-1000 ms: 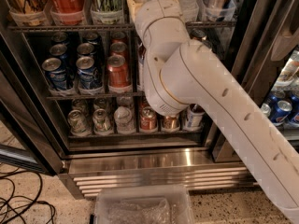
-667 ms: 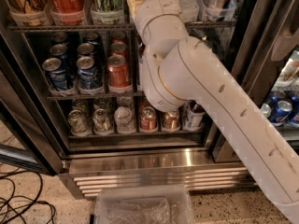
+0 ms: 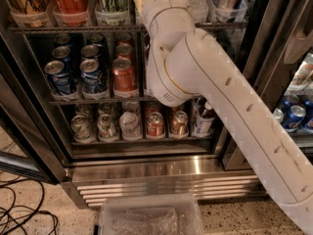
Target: Pick water bottle from top shelf of fridge
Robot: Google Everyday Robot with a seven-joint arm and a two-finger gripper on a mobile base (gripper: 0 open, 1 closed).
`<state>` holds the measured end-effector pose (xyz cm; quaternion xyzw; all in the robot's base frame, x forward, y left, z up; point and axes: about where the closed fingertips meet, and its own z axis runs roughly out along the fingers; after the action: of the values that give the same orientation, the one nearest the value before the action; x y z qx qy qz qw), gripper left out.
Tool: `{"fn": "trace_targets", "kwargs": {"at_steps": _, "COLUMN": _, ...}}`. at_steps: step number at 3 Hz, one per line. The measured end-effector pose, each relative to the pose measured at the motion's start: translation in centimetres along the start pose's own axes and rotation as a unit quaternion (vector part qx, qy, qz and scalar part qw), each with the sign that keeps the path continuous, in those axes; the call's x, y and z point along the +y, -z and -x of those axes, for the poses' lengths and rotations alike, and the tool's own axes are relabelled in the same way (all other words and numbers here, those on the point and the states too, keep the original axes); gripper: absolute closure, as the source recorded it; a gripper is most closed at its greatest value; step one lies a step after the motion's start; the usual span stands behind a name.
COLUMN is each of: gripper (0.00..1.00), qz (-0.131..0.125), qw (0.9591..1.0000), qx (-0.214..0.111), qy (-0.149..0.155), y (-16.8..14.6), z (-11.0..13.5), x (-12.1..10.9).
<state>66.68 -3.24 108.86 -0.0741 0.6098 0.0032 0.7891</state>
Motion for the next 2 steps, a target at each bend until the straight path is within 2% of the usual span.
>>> {"fn": "trace_targets", "kwargs": {"at_steps": 1, "gripper": 0.35, "qz": -0.002, "qw": 1.0, "qx": 0.005, "qy": -0.002, "y": -1.08, "z": -0.12, "x": -0.15}}
{"fn": "trace_targets", "kwargs": {"at_steps": 2, "gripper": 0.54, "qz": -0.003, "qw": 0.9999, "qx": 0.014, "qy": -0.004, "y": -1.99, "z": -0.63, "x": -0.36}}
